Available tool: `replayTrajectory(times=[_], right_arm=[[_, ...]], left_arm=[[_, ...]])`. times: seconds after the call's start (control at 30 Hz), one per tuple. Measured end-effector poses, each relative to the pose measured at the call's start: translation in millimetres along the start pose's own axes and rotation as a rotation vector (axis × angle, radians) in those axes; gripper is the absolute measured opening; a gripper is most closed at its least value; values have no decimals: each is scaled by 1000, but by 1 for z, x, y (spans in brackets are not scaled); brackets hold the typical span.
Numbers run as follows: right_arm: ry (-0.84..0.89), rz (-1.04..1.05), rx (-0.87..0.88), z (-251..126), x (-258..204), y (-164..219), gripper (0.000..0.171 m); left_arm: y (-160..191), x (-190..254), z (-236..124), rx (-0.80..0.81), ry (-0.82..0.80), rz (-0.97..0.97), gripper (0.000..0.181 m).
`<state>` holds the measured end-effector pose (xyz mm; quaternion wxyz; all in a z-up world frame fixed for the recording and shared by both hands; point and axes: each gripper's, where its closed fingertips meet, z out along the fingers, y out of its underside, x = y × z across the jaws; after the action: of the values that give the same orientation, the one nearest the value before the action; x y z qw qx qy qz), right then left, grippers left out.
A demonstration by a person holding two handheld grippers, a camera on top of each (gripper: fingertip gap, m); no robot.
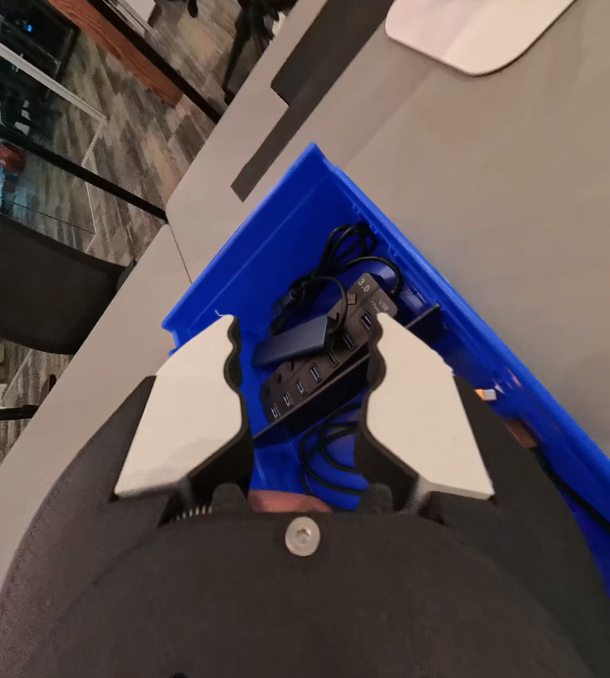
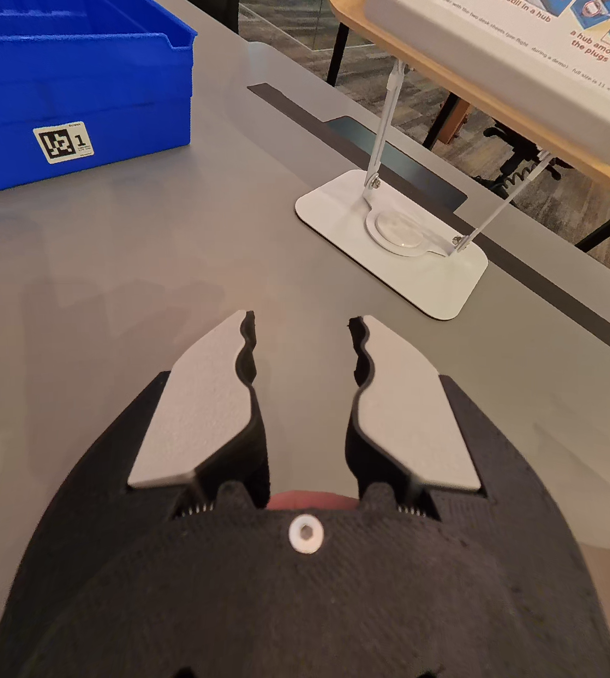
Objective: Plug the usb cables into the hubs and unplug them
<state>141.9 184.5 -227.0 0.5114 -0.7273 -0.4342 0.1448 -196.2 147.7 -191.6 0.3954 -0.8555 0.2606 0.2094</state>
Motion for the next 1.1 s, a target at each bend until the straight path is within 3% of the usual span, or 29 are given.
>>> replayTrajectory(times=[0.13,0.3,0.5,0.73,0.8,0.87,1.1], right_arm=[[3,5,-3,0,2,1,52],[1,13,-7,1,5,3,52],[-2,18,-9,2,6,4,52],[-3,22,-2,0,7,3,51],[-4,20,-1,0,7,2,52],[-3,19,-2,0,7,2,52],[-7,26,0,0,7,2,51]], left_arm=[[4,7,32,-97,105,-5,54],[23,13,62,-273,207,33,55],[25,23,73,-365,338,-12,25],[29,23,82,-459,333,-14,32],[30,26,83,-468,356,-30,28],[27,32,84,-449,390,-59,9],[20,17,81,-367,327,-124,5]])
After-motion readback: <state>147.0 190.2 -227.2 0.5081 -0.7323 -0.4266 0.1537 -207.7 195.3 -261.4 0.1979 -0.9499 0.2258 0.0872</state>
